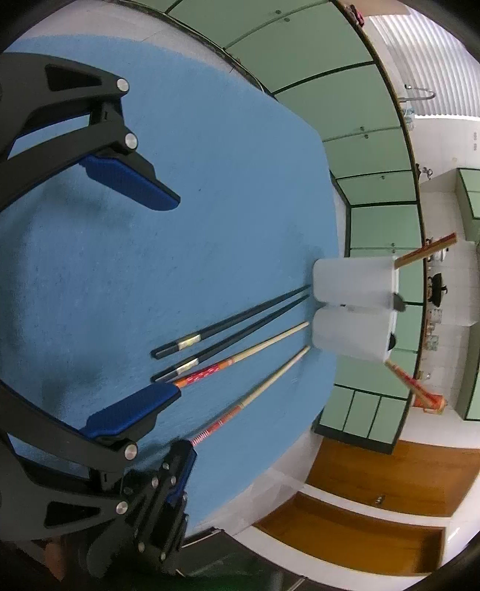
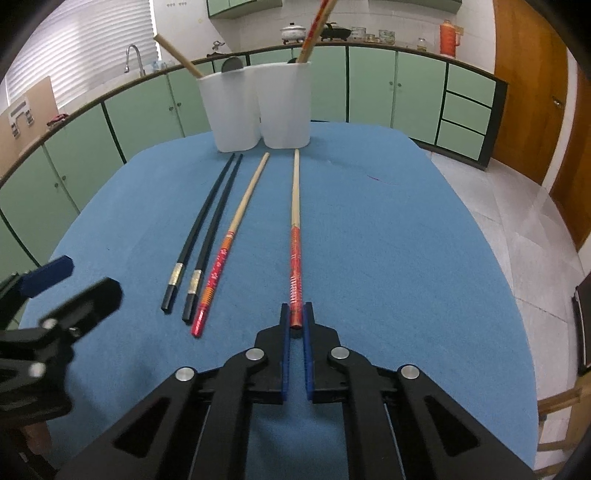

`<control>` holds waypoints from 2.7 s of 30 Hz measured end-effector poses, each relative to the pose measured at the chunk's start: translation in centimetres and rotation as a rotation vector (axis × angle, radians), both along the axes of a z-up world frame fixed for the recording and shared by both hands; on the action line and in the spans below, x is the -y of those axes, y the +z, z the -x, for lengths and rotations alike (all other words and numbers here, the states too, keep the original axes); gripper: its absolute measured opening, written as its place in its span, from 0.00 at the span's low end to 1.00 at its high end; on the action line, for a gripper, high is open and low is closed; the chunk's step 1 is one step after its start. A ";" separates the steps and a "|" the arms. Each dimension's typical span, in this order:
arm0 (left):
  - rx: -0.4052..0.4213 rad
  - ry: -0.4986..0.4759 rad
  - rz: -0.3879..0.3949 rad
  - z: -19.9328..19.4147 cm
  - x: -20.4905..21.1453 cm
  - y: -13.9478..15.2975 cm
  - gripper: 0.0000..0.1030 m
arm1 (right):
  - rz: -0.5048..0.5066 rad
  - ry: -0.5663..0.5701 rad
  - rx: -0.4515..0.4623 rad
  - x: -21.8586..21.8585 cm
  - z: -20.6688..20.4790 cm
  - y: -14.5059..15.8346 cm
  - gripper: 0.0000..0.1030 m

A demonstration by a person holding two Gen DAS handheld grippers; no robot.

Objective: Organize utensils
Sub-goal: 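Move both open tools back over the remaining chopsticks, then grasp a black chopstick with the left tool while the right tool grasps a red-patterned chopstick, then lift the black chopstick with the left tool while the right tool carries the red-patterned chopstick to the holder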

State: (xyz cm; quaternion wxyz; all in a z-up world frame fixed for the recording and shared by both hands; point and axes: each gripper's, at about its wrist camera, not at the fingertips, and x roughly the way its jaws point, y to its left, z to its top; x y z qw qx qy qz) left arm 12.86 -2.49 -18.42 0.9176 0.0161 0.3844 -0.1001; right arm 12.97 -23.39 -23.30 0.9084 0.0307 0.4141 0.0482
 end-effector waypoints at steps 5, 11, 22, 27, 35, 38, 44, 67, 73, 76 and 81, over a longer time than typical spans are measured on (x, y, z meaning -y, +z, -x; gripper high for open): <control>-0.053 0.000 -0.015 -0.6 0.9 -1.5 0.74 | -0.018 0.000 0.010 0.6 0.4 0.4 0.06; -0.097 0.015 0.003 -1.6 1.2 -2.4 0.71 | -0.029 0.004 0.023 0.7 0.4 0.6 0.06; -0.117 0.063 -0.042 -2.5 2.6 -2.9 0.50 | -0.049 -0.002 0.032 1.1 0.5 0.6 0.06; -0.119 0.060 -0.050 -2.6 3.3 -2.8 0.24 | -0.056 -0.005 0.034 1.3 0.5 0.5 0.06; -0.129 0.042 -0.013 -2.2 2.7 -2.6 0.06 | -0.061 -0.013 0.043 1.6 0.7 0.9 0.06; -0.125 0.047 -0.004 -1.9 2.2 -2.2 0.06 | -0.060 -0.014 0.056 1.7 0.9 1.4 0.06; -0.057 0.056 0.005 -1.0 0.5 0.7 0.06 | -0.022 -0.003 0.109 1.4 1.2 3.2 0.06; 0.248 0.037 0.084 -0.9 -0.1 13.8 0.05 | -0.049 0.047 0.341 2.1 1.0 15.0 0.05; 0.267 0.024 0.114 -1.8 -0.2 15.5 0.05 | -0.061 0.053 0.370 2.6 -0.7 17.5 0.05; 0.266 0.016 0.132 -2.2 -0.3 16.1 0.05 | -0.064 0.058 0.377 2.7 -1.3 18.2 0.05; 0.288 0.008 0.136 -2.4 -0.3 17.2 0.05 | -0.072 0.080 0.394 2.6 -2.1 19.2 0.05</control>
